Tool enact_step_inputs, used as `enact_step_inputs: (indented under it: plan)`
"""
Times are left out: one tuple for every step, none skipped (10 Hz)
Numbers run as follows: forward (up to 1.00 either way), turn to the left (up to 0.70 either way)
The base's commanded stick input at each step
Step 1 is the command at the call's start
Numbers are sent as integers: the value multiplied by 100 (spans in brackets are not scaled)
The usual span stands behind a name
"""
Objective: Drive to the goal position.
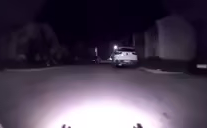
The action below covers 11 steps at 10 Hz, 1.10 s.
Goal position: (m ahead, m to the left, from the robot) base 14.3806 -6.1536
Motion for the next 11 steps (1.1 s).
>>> enact_step_inputs:
  plan:
    - [60, 0]
    - [60, 0]
    - [60, 0]
    - [60, 0]
    - [60, 0]
    - [60, 0]
    - [60, 0]
    - [60, 0]
    - [60, 0]
    - [60, 0]
    - [60, 0]
